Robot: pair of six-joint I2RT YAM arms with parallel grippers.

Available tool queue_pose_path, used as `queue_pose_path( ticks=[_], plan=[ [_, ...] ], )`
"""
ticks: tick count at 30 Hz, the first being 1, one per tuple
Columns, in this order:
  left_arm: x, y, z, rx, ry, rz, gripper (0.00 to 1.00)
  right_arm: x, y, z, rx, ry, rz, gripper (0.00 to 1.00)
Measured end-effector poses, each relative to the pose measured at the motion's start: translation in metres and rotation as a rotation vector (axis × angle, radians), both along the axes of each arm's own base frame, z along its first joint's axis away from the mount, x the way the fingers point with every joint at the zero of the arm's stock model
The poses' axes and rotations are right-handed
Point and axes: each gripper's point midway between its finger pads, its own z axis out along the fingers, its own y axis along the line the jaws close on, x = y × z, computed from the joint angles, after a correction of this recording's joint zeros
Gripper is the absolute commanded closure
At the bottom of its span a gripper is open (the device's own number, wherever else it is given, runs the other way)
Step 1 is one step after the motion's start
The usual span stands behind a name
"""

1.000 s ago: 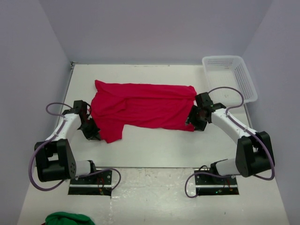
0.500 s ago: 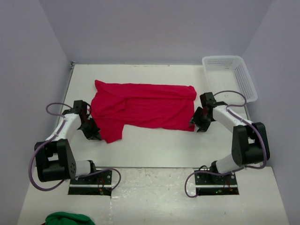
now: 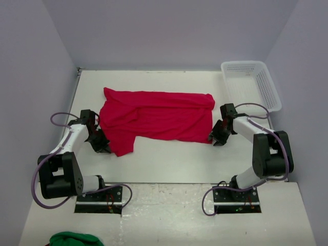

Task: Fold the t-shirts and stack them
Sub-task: Grap the side of the flattened tshirt closest away from the robot with both arms

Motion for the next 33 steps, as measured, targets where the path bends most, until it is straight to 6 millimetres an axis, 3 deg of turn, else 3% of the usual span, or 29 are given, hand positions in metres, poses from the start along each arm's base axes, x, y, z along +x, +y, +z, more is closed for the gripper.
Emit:
queue_pose_path(
  ticks=[10, 16, 23, 28, 33],
  plan=[
    [0.000, -0.003, 0.001, -0.015, -0.001, 0.008, 1.00, 0.005, 0.003, -0.002, 0.008, 0.029, 0.008, 0.62],
    [0.001, -0.004, 0.002, -0.026, -0.001, 0.015, 1.00, 0.008, 0.000, -0.003, -0.014, 0.045, 0.016, 0.86],
    [0.002, -0.006, 0.002, -0.038, -0.003, 0.019, 1.00, 0.010, 0.000, -0.002, -0.016, 0.044, 0.017, 0.90],
    [0.001, -0.006, 0.003, -0.038, -0.003, 0.020, 1.00, 0.009, 0.000, -0.002, -0.015, 0.043, 0.017, 1.00],
    [0.002, -0.005, 0.009, -0.031, -0.036, 0.025, 1.00, 0.006, -0.001, 0.001, -0.021, 0.029, 0.019, 1.00]
  ],
)
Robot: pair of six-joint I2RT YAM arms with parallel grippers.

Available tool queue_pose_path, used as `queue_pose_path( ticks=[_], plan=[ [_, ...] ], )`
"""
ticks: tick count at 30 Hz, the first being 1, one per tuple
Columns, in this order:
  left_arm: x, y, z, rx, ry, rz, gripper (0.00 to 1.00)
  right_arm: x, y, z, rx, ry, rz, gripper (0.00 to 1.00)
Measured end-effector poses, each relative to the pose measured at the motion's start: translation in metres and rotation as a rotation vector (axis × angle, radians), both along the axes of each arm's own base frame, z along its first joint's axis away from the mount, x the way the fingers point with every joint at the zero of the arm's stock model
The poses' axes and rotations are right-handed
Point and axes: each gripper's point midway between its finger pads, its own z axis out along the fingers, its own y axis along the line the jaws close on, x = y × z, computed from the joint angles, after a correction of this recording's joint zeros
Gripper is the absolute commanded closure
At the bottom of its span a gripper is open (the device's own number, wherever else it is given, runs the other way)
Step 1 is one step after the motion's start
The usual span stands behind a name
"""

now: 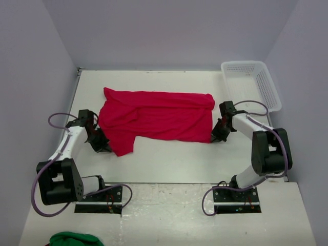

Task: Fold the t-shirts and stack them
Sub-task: Grap the side of the flattened tshirt closest away from the robot with both arms

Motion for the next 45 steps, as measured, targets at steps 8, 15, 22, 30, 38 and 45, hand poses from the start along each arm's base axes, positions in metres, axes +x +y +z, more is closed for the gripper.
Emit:
queue_pose_path(
  ticks=[8, 15, 22, 30, 38, 45],
  plan=[
    [-0.006, 0.008, 0.015, 0.044, -0.050, 0.044, 1.00, 0.002, -0.005, 0.015, -0.024, -0.067, -0.004, 1.00],
    [-0.007, 0.019, 0.024, 0.088, -0.062, 0.077, 1.00, 0.000, -0.011, 0.016, -0.053, -0.076, -0.012, 1.00],
    [0.019, 0.040, 0.060, 0.176, -0.185, 0.121, 1.00, -0.003, -0.019, 0.018, -0.098, -0.071, -0.022, 1.00],
    [0.021, 0.049, 0.069, 0.214, -0.213, 0.140, 1.00, -0.006, -0.030, 0.019, -0.158, -0.070, -0.024, 1.00],
    [0.022, 0.051, 0.068, 0.222, -0.209, 0.143, 1.00, -0.007, -0.040, 0.019, -0.212, -0.070, -0.019, 1.00],
    [0.032, 0.058, 0.083, 0.254, -0.244, 0.150, 1.00, -0.002, -0.043, 0.028, -0.228, -0.090, -0.021, 1.00]
  ],
)
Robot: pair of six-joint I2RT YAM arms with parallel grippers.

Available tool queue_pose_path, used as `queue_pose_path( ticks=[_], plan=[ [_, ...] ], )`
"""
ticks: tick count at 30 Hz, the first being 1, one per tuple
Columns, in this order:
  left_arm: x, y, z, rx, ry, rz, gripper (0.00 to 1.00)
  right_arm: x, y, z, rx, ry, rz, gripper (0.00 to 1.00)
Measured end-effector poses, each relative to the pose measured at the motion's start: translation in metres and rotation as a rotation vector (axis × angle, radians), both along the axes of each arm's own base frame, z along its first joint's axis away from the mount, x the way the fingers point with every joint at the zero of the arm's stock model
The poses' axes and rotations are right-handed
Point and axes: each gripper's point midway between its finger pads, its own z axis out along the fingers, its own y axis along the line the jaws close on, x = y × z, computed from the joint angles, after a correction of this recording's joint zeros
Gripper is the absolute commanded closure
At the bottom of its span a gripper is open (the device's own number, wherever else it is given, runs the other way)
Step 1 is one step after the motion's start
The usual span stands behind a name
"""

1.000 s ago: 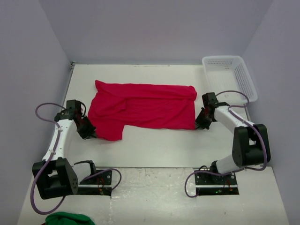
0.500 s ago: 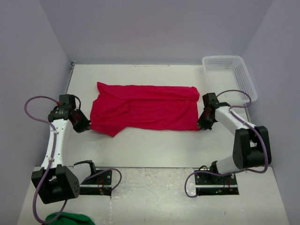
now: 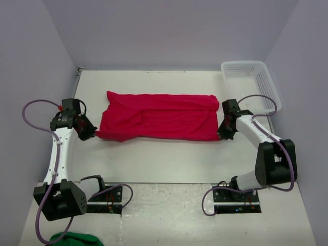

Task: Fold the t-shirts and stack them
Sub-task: Grap the side of the flattened tshirt closest away from the robot with both arms, then fold the other side of the tshirt into a rectangle

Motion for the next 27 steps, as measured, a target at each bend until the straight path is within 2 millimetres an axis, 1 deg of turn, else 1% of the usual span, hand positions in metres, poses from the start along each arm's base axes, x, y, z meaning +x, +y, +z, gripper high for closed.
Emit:
queue_pose_path(
  ticks=[5, 8, 13, 21, 24, 27],
  plan=[
    [0.013, 0.006, 0.017, 0.029, -0.054, 0.006, 1.00, 0.007, -0.001, 0.006, -0.011, -0.022, 0.004, 1.00],
    [0.020, 0.008, 0.021, 0.032, -0.067, 0.006, 1.00, 0.009, -0.003, 0.008, -0.019, -0.026, 0.006, 1.00],
    [0.031, 0.009, 0.018, 0.030, -0.070, 0.004, 1.00, 0.013, -0.003, 0.015, -0.029, -0.037, 0.018, 1.00],
    [0.047, 0.009, 0.014, 0.022, -0.078, -0.024, 1.00, 0.035, -0.004, 0.037, -0.069, -0.100, 0.033, 1.00],
    [0.057, 0.009, 0.022, 0.017, -0.101, -0.035, 1.00, 0.042, -0.005, 0.042, -0.078, -0.109, 0.035, 1.00],
    [0.070, 0.009, 0.034, 0.020, -0.143, -0.045, 1.00, 0.048, -0.007, 0.043, -0.095, -0.105, 0.034, 1.00]
  ],
)
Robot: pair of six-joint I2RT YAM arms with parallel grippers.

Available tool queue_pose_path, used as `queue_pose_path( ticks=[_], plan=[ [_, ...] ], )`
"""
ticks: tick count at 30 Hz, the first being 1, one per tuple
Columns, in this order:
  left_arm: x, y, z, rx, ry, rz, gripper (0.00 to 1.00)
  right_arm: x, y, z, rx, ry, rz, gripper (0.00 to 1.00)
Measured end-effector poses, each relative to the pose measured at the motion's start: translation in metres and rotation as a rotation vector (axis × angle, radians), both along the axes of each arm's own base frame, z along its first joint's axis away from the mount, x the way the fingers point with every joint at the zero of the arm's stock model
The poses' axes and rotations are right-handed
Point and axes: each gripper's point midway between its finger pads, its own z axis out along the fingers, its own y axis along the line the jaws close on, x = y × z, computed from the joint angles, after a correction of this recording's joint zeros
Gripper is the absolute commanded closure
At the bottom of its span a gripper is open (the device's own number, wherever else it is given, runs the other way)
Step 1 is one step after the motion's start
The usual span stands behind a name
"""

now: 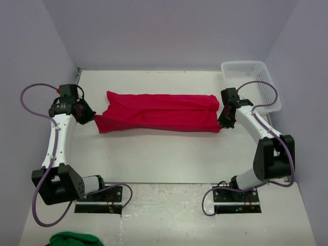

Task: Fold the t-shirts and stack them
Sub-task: Fold the other side of the tshirt into a rectangle

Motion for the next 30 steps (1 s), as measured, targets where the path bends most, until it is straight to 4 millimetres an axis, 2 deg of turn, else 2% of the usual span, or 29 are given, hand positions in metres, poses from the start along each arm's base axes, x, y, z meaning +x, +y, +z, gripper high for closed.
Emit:
queue_pose_path(
  ticks=[5, 13, 18, 25, 30],
  plan=[
    [0.014, -0.003, 0.013, 0.005, -0.056, -0.022, 1.00, 0.009, -0.002, -0.002, -0.021, 0.020, -0.006, 1.00],
    [0.030, -0.005, 0.011, 0.003, -0.061, -0.048, 1.00, 0.028, -0.004, 0.003, -0.054, 0.021, -0.012, 1.00],
    [0.047, -0.007, 0.014, 0.005, -0.075, -0.065, 1.00, 0.041, -0.003, 0.009, -0.061, 0.007, -0.011, 1.00],
    [0.073, -0.013, 0.023, 0.006, -0.107, -0.091, 1.00, 0.058, -0.004, 0.003, -0.086, 0.030, -0.009, 1.00],
    [0.093, -0.015, 0.014, 0.004, -0.100, -0.103, 1.00, 0.069, -0.005, 0.002, -0.100, 0.041, -0.004, 1.00]
  ],
)
